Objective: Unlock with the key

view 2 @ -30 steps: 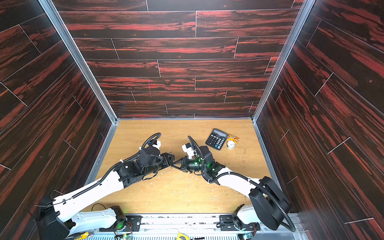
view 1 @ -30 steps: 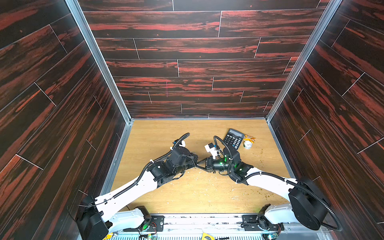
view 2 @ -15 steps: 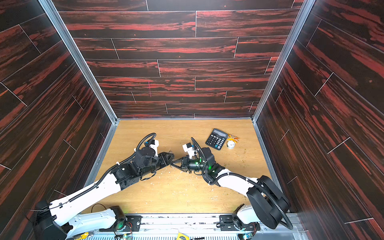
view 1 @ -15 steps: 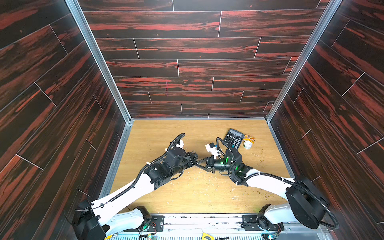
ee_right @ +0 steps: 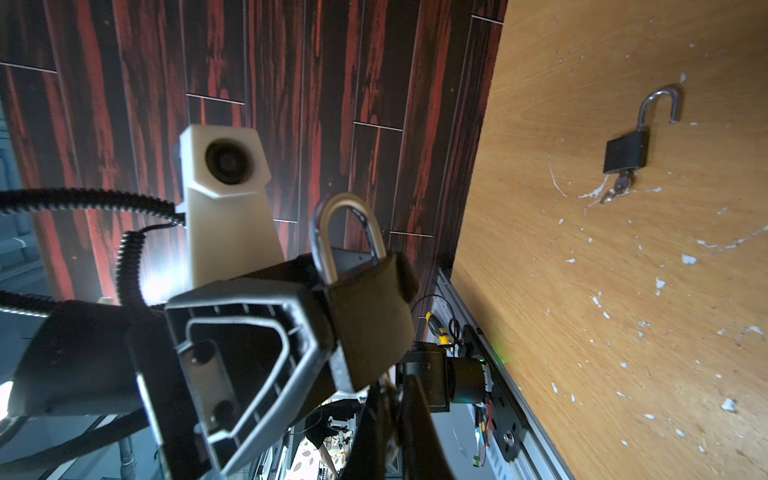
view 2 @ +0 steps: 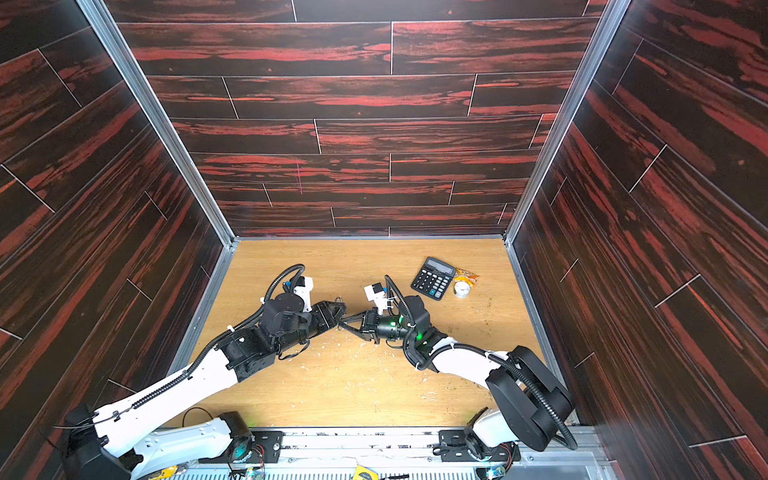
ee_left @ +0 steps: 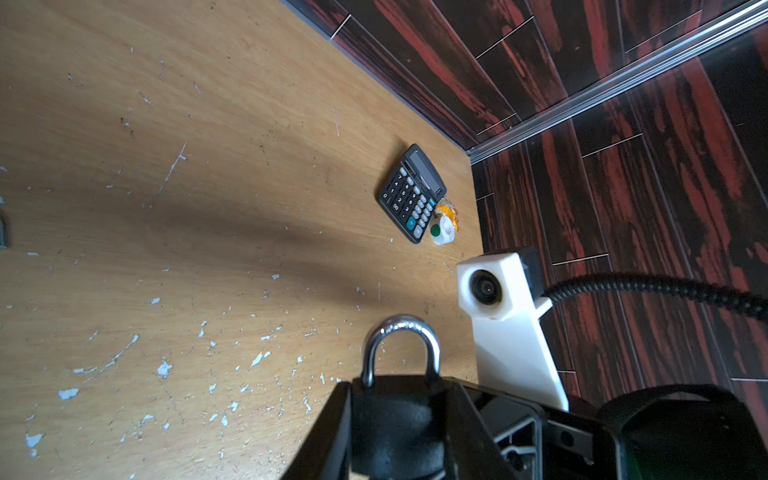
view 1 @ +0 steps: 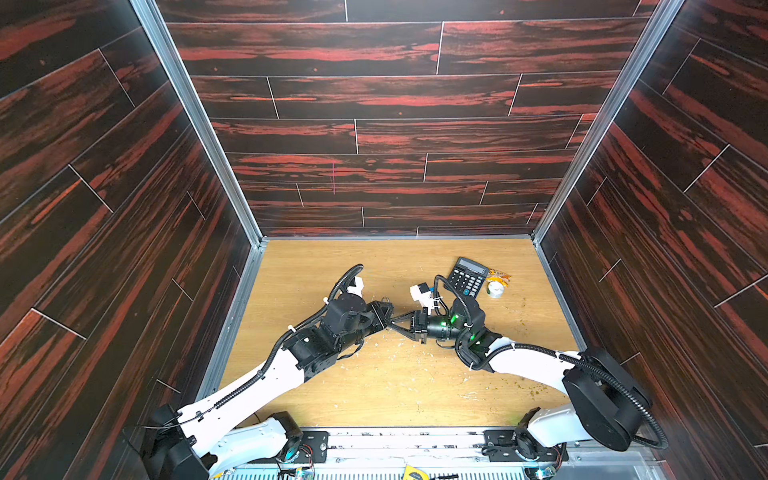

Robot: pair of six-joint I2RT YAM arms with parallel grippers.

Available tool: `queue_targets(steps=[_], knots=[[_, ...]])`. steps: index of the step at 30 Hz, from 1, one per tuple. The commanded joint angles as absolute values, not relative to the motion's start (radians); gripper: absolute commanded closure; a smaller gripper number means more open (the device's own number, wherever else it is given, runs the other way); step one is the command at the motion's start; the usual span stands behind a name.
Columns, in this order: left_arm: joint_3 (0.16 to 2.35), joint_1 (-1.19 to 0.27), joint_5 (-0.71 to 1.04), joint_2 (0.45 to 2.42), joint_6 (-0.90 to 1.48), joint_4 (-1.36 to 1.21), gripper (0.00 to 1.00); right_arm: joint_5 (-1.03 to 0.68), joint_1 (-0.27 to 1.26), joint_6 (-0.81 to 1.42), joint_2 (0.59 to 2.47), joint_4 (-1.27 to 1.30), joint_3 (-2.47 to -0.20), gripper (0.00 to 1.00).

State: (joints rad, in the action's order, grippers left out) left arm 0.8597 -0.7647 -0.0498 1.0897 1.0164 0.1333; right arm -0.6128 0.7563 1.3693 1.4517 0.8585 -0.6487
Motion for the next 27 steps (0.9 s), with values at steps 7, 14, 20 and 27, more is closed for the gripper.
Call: queue_targets(steps=[7, 14, 20, 27], knots=[[0.805, -0.745, 0.015, 1.107, 1.090, 0.086, 1.00, -0.745, 0.798, 1.385, 1.431, 1.260, -0.694, 1.00], [0.798, -0.743, 0.044, 1.111, 1.101, 0.054, 1.00, -0.744, 0.810, 1.409, 1.445, 1.306, -0.706, 1.00], [0.800, -0.739, 0.051, 1.113, 1.103, 0.048, 1.00, -0.740, 0.810, 1.414, 1.458, 1.324, -0.706, 1.00], [0.914, -0.738, -0.021, 1.126, 1.022, 0.301, 1.00, -0.587, 0.828, 0.976, 1.329, 0.594, -0.782, 1.00]])
